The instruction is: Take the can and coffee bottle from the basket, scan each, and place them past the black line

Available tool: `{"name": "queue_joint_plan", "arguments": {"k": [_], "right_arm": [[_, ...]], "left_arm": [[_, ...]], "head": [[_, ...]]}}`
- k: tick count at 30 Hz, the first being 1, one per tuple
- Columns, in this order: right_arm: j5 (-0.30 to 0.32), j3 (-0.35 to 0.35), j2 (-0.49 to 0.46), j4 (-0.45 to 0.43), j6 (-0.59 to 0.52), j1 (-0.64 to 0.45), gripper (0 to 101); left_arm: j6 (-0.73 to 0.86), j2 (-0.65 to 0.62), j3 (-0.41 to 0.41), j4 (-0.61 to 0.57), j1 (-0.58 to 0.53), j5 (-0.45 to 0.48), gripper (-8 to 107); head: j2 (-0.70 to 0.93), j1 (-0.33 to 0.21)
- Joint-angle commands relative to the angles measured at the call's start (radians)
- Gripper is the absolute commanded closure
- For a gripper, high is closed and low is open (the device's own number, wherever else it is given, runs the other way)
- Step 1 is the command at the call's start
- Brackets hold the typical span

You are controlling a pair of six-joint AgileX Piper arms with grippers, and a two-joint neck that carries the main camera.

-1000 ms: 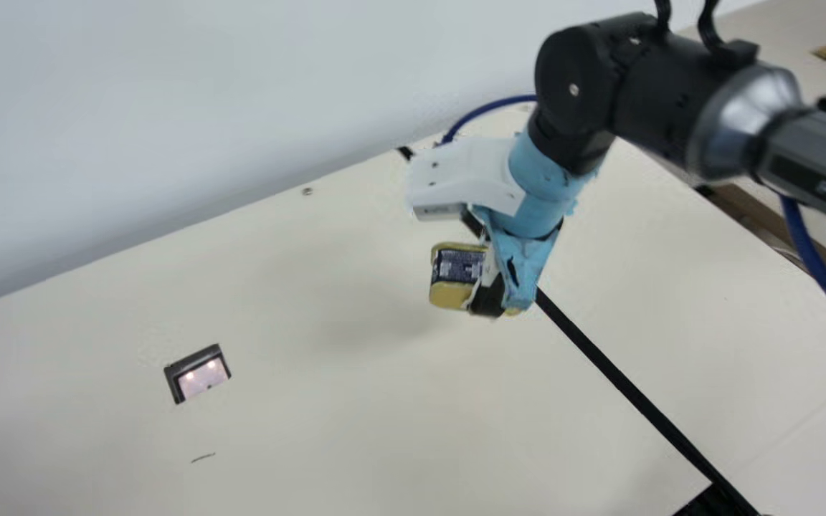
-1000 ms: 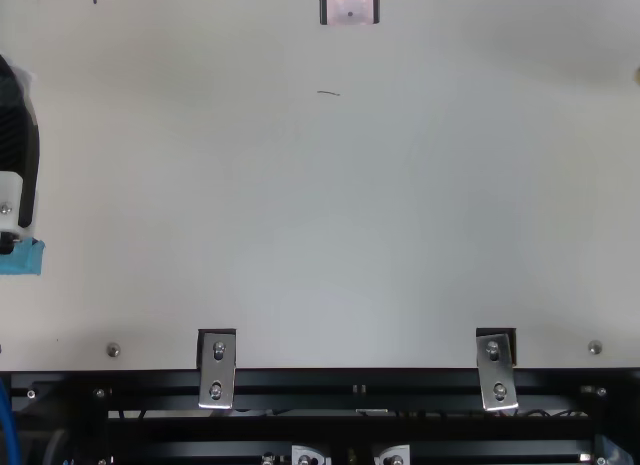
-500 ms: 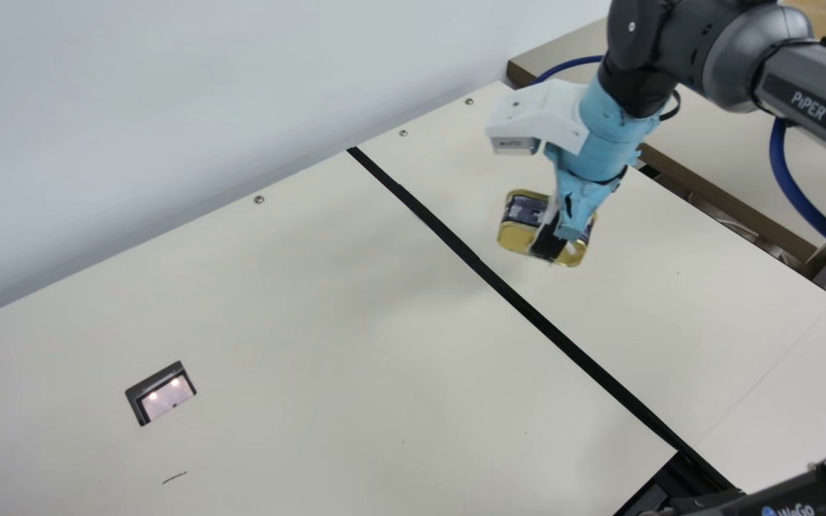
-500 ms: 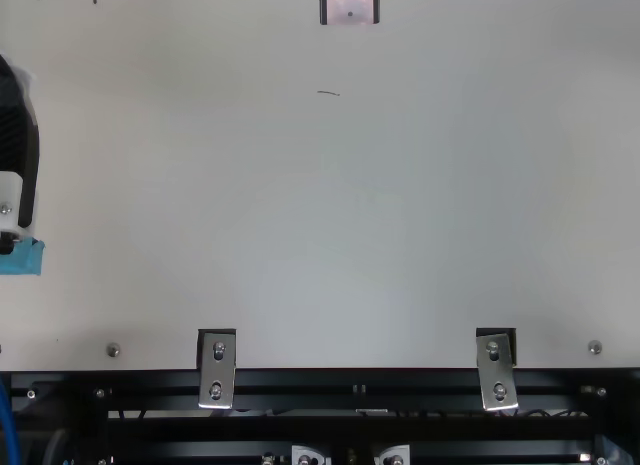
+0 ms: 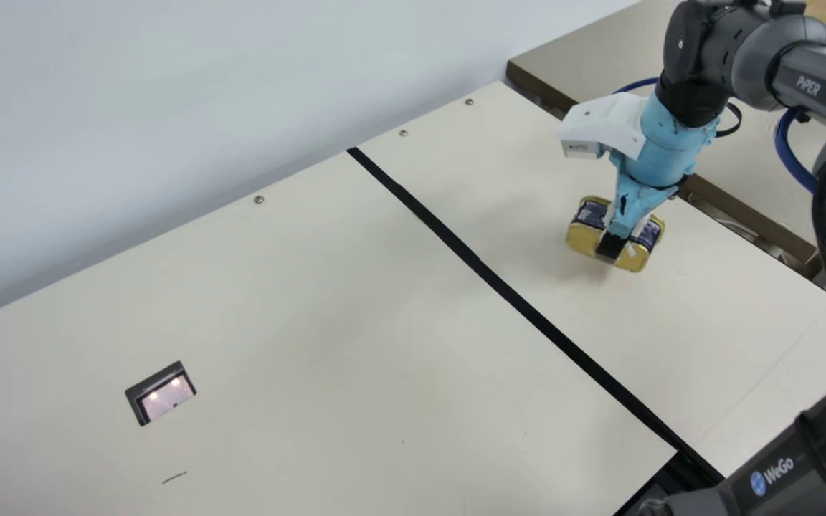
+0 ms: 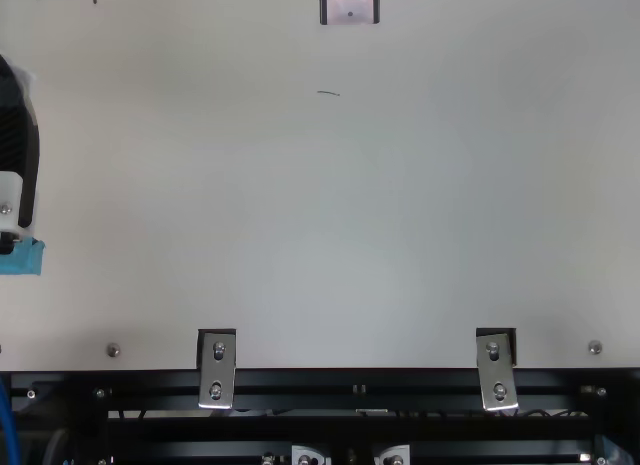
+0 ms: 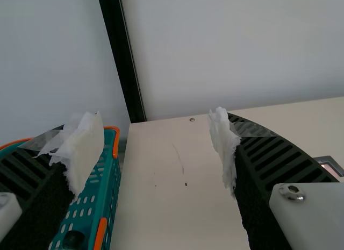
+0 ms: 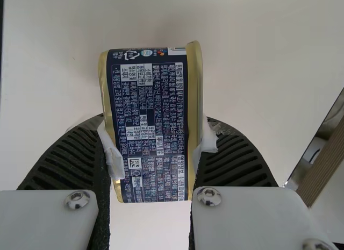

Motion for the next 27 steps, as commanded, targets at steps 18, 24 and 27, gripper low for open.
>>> {"name": "queue_joint_plan", "arguments": {"k": [18,24,27], "right_arm": [[-0.111,0.066,0.029,0.025,0.016,-0.057,0],[-0.104,0.054,-0.019,0.083,0.004,-0.015,0],[-0.093,0.041,-0.049,0.106,0.006,0.018,0]], "left_arm": [[0.000,0.000,0.000,0.000,0.000,0.000,9],[0.000,0.000,0.000,0.000,0.000,0.000,9],[0.000,0.000,0.000,0.000,0.000,0.000,9]], "head": [[-0.017,-0.024],[-0.017,-0.024],[-0.017,-0.024]]}}
